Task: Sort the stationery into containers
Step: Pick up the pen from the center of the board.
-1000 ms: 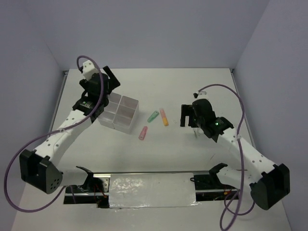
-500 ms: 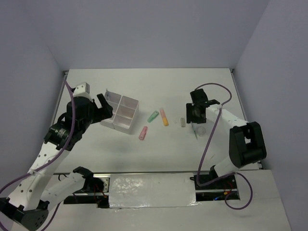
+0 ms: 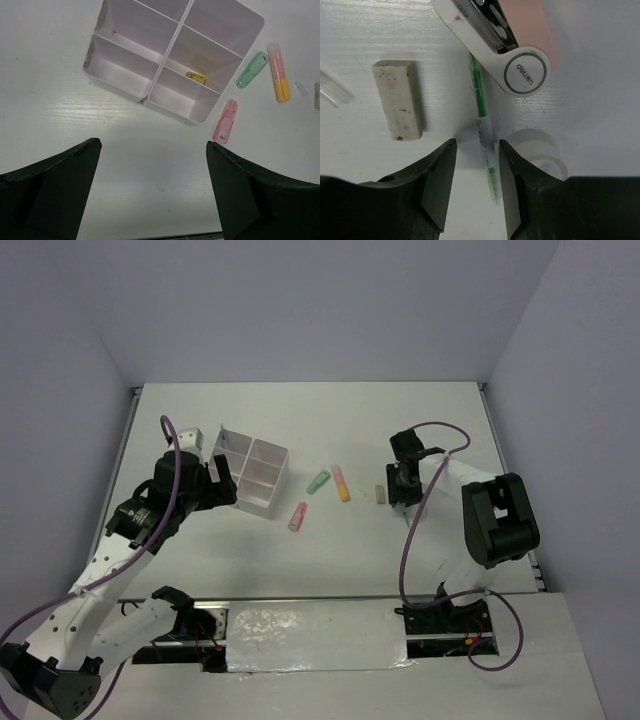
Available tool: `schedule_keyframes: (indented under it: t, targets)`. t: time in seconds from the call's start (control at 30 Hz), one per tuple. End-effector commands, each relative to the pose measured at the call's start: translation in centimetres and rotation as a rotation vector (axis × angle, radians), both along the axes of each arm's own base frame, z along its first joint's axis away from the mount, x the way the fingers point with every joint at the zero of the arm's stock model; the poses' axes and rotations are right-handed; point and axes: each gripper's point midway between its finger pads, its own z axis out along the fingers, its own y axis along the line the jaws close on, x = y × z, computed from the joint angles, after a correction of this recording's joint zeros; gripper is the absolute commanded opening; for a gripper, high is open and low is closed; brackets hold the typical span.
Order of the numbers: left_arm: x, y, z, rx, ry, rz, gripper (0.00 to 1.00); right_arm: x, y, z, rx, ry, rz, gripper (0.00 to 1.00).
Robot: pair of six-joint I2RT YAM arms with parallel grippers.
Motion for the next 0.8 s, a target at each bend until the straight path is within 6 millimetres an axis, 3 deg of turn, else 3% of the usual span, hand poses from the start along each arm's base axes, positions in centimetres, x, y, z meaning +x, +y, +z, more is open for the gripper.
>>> schedule_keyframes:
  t: [0.0,0.13,0.27,0.3,0.33,0.5,0.6,0.63,0.77]
  targets:
    - [0.4,-0.3,1.2,-0.004,-0.045,-0.028,0.99,0.9,0.3,0.0,0.018,-0.017,0.006,0.47]
    - [0.4,-0.5,0.9,-0.007,-0.036,-0.036,0.99,0.2,0.7,-0.9,0.043,0.014,0.009,0.36]
    - [0.5,-0.6,1.0,-0.012,-0.039,-0.033,0.99,-0.3,0.9,-0.6,0.065,-0.008,0.006,0.26]
    - [0.5,-0.7,1.1,-0.02,-0.042,-0.032,0.99,-0.3,1.1,-0.4,0.07,-0.014,0.005,0.19]
    - [0.5,-0.8,1.1,-0.027,-0.043,-0.035,0.99,-0.4,1.1,-0.3,0.077,-0.016,0.003,0.02]
    - [0.8,-2.2,1.3,-0.106,-0.041,-0.054,0.99,-0.5,1.8,2.0,0.133,-0.097,0.002,0.0]
    - [1.2,-3.8,1.2,-0.19,-0.032,-0.069,0.99,-0.7,2.5,5.2,0.203,-0.184,0.007,0.0]
    - [1.6,-4.6,1.1,-0.212,-0.028,-0.078,1.0,-0.7,2.7,7.5,0.232,-0.255,0.007,0.0]
    - [1.7,-10.0,1.6,-0.214,-0.022,-0.12,0.99,-1.4,2.5,13.1,0.3,-0.438,-0.03,0.0]
